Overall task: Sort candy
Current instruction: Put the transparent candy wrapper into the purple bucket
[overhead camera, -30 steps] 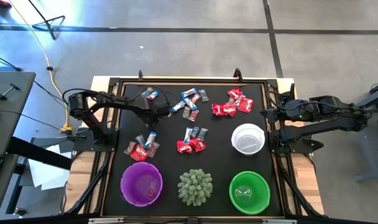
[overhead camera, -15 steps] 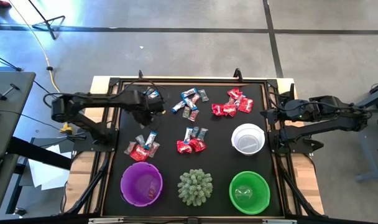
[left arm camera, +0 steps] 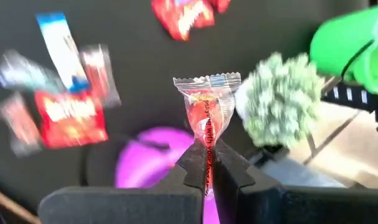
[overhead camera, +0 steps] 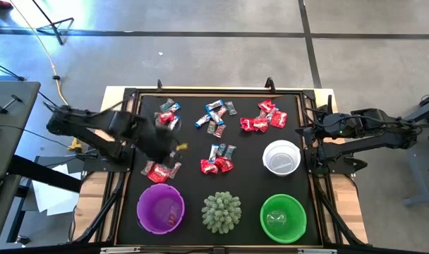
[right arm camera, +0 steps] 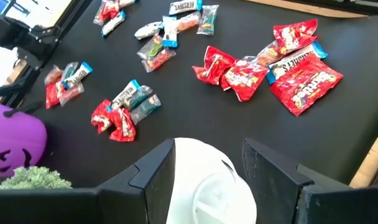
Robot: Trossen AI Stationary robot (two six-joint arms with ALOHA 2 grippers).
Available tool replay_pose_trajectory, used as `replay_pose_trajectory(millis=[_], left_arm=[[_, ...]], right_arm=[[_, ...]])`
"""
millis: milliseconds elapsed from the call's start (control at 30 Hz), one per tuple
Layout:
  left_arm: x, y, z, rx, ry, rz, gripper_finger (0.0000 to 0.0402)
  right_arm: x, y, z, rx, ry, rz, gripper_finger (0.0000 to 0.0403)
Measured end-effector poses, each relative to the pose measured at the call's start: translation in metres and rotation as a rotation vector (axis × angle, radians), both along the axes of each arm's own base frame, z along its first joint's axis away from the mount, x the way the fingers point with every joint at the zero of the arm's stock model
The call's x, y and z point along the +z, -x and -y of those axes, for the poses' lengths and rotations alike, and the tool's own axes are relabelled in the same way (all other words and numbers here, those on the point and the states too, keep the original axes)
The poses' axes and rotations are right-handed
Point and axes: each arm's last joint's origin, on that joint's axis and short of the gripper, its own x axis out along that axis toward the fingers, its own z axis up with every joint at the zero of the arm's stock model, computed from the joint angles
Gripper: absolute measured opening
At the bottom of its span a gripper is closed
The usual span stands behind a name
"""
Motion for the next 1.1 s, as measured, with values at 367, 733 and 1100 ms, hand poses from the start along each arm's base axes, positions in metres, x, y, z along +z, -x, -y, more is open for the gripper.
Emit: replay_pose_trajectory(millis=[367,733,1100], left_arm=[[-0.036,-0.002,0.091,-0.013,0.159,-0.29,0.0003],[-0.062,-0.017,0.106,-0.118,0.071,-0.343,0.0044],[-0.062,-0.019,0.103,-0.166,0.028,-0.31,0.0083]], right_arm=[[0.0,0.0,0.0,0.063,0.062,-0.029,0.0183],[0.0,0.0,0.0,0.07,0.058,-0.031,0.0183],[0.0,0.0,0.0,0.068,0.049,-0.028,0.0183]])
